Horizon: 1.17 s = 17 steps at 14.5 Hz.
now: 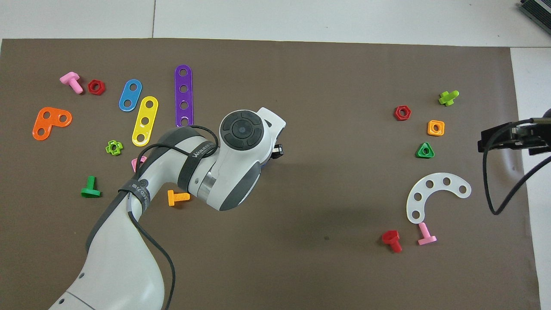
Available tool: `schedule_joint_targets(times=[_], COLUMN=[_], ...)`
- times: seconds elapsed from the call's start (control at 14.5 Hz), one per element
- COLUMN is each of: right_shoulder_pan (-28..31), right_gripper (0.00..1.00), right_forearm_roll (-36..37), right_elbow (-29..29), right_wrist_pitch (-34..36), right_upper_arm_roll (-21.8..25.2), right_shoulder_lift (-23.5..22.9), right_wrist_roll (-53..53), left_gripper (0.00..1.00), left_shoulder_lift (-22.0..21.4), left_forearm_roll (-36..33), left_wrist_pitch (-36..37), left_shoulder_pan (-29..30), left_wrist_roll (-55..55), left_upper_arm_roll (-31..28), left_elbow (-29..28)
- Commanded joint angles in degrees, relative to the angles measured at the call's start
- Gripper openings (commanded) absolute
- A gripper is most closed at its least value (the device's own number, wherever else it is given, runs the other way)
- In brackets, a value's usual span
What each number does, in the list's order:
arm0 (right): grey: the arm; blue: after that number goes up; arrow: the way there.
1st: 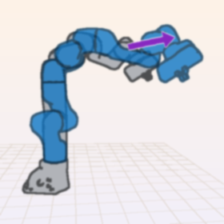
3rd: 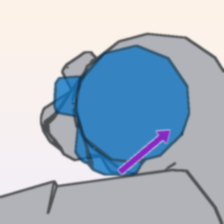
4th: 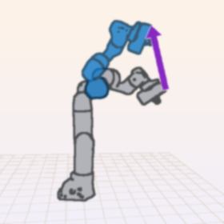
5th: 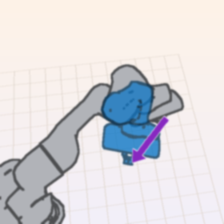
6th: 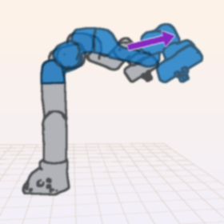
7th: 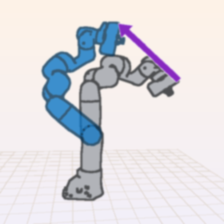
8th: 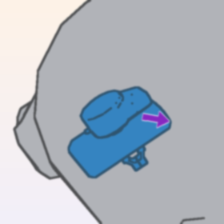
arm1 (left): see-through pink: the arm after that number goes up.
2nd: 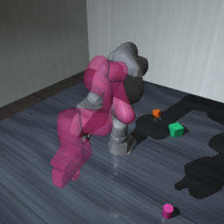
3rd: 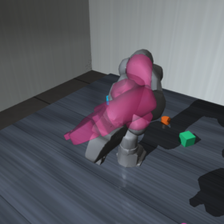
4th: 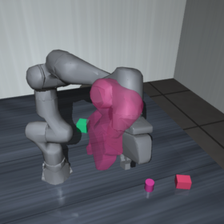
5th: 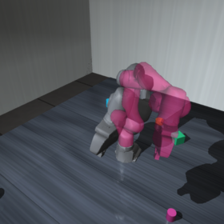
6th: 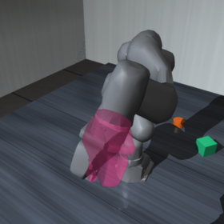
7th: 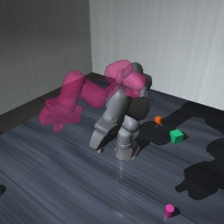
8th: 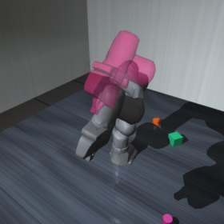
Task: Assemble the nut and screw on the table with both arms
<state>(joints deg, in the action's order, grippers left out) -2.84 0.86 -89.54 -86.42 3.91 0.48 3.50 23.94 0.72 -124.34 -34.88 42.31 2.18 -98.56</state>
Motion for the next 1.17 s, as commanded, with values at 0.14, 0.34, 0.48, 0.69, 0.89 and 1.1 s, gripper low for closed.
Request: schedule_joint_targets(times=[0.14, 0.34, 0.48, 0.69, 0.89, 1.1], right_shoulder_pan=[0.38, 0.38, 0.38, 0.38, 0.38, 0.38], right_gripper=[1.00, 1.00, 1.00, 1.00, 1.00, 1.00], right_forearm_roll=[0.20, 0.20, 0.20, 0.20, 0.20, 0.20], right_elbow=[-1.33, -1.33, -1.33, -1.33, -1.33, -1.33], right_wrist_pitch=[0.02, 0.02, 0.02, 0.02, 0.02, 0.02], right_upper_arm_roll=[-0.49, -0.49, -0.49, -0.49, -0.49, -0.49], right_shoulder_lift=[1.28, 1.28, 1.28, 1.37, 1.37, 1.37], right_wrist_roll=[-0.25, -0.25, -0.25, -0.25, -0.25, -0.25], left_gripper=[0.19, 0.20, 0.32, 0.72, 0.88, 0.88], left_shoulder_lift=[1.20, 1.20, 1.20, 1.20, 1.20, 1.11], left_forearm_roll=[0.07, -0.02, -0.10, -0.28, -0.37, -0.37], left_wrist_pitch=[-1.61, -3.10, -3.72, -3.81, -3.63, -2.32], left_shoulder_pan=[-0.98, -0.98, -0.98, -0.98, -0.98, -0.98], left_wrist_roll=[0.94, 0.94, 1.11, 1.11, 1.02, 1.02], left_upper_arm_roll=[-0.86, -0.95, -0.95, -0.95, -0.95, -0.95], left_elbow=[0.74, -0.66, -0.84, -0.84, -0.84, 0.03])
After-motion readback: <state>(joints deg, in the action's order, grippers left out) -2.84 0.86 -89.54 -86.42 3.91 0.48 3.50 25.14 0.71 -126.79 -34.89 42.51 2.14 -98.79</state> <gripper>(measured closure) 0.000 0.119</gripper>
